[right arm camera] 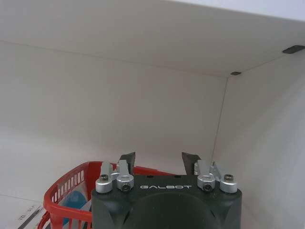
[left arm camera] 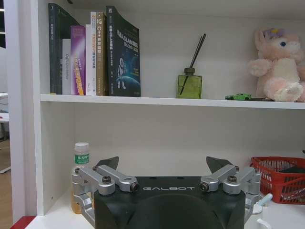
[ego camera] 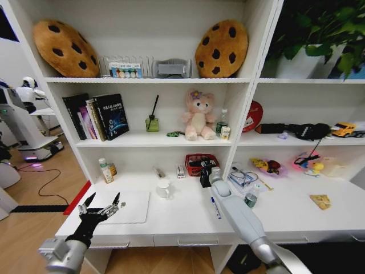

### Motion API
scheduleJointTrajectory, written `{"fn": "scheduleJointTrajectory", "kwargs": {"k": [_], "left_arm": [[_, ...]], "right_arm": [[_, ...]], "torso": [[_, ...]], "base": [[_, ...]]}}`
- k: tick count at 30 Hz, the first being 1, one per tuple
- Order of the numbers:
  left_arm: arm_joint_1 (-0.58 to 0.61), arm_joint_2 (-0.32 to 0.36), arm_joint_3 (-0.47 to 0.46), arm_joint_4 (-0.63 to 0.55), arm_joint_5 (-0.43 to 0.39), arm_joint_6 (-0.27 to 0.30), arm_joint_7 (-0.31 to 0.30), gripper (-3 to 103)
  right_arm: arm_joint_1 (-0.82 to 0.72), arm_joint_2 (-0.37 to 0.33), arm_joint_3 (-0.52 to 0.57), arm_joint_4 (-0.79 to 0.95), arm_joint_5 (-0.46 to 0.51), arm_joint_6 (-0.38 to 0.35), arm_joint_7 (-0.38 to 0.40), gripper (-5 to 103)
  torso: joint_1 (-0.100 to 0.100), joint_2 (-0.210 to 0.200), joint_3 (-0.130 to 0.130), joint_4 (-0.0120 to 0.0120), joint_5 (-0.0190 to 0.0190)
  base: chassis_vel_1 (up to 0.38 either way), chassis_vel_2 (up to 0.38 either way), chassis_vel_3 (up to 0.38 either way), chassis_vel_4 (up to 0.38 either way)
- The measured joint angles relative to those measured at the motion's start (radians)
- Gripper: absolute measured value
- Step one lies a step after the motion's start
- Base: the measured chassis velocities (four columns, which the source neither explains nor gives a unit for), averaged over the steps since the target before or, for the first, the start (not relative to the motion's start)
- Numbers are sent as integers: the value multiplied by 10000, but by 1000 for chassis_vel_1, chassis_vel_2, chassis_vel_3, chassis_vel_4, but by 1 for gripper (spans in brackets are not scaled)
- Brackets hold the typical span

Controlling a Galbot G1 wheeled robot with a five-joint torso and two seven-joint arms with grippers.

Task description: Organize the objects on the table.

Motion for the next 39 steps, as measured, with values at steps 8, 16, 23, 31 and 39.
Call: {"fn": "scheduleJointTrajectory", "kwargs": {"k": [8, 16, 23, 31, 39], "left_arm": [[0, 0, 0, 0, 0, 0, -3, 100], [0, -1, 0, 0, 0, 0, 0, 100], [0, -1, 0, 0, 0, 0, 0, 100], [0, 0, 0, 0, 0, 0, 0, 100], [0, 0, 0, 0, 0, 1, 0, 100]], "right_arm": [[-1167, -898, 99, 1838, 719, -436, 487, 89], [-3124, -2347, 58, 5131, 2800, -1800, 1997, 100], [-4180, -2126, 329, 5255, 3211, -2237, 2414, 100], [-4305, -1157, -54, 4071, 3003, -2578, 2521, 100], [-4484, -806, -160, 3783, 2610, -2612, 2424, 88]], "torso": [[0, 0, 0, 2, 2], [-1, 1, -2, -1, 1], [-1, 0, -1, 1, -1], [0, 0, 0, 2, 0], [-1, 1, -1, 1, -6]], "base": [[0, 0, 0, 0], [0, 0, 0, 0], [0, 0, 0, 0], [0, 0, 0, 0], [0, 0, 0, 0]]}}
